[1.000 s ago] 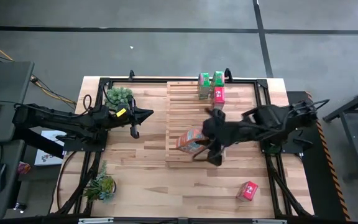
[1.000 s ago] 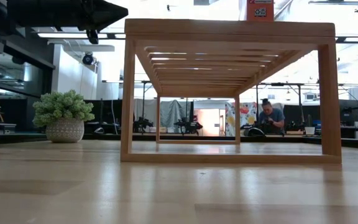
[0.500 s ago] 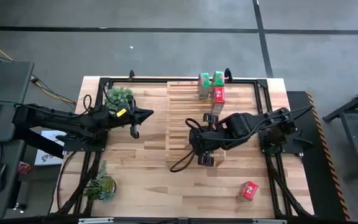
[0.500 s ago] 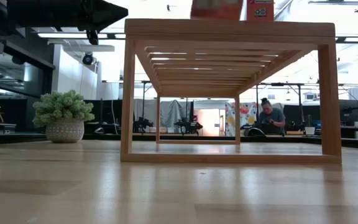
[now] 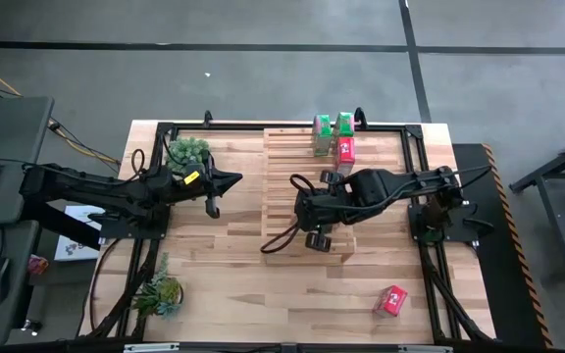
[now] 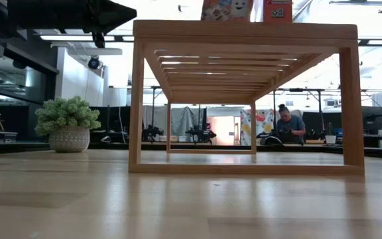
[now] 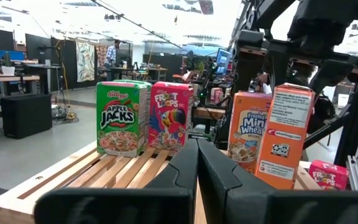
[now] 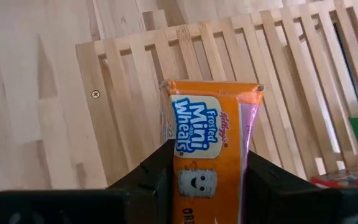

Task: Stack cereal on shelf
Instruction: Put the orange cereal box on the shelf aligned with the other orange cereal box

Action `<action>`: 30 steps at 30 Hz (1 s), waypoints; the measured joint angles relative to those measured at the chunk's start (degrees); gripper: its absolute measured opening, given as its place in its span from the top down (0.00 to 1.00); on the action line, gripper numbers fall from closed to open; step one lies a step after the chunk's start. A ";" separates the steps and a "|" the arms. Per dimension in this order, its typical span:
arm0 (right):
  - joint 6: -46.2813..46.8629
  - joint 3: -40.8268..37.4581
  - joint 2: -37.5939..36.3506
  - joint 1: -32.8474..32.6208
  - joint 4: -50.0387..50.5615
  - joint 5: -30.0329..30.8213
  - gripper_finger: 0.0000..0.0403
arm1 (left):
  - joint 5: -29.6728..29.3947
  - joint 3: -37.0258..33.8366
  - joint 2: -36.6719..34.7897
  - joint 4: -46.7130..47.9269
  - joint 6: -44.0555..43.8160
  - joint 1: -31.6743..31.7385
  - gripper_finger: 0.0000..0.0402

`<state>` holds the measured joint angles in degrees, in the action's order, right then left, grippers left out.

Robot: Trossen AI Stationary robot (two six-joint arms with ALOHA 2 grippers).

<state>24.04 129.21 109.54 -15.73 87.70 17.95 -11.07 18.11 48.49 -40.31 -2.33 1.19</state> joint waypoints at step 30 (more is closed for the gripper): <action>2.97 -0.02 0.00 1.17 0.81 -1.46 0.44 | 0.01 0.00 -0.02 0.15 -0.54 0.02 1.00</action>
<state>27.00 129.19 109.54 -14.56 88.51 16.49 -11.06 18.11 48.47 -40.16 -2.87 1.21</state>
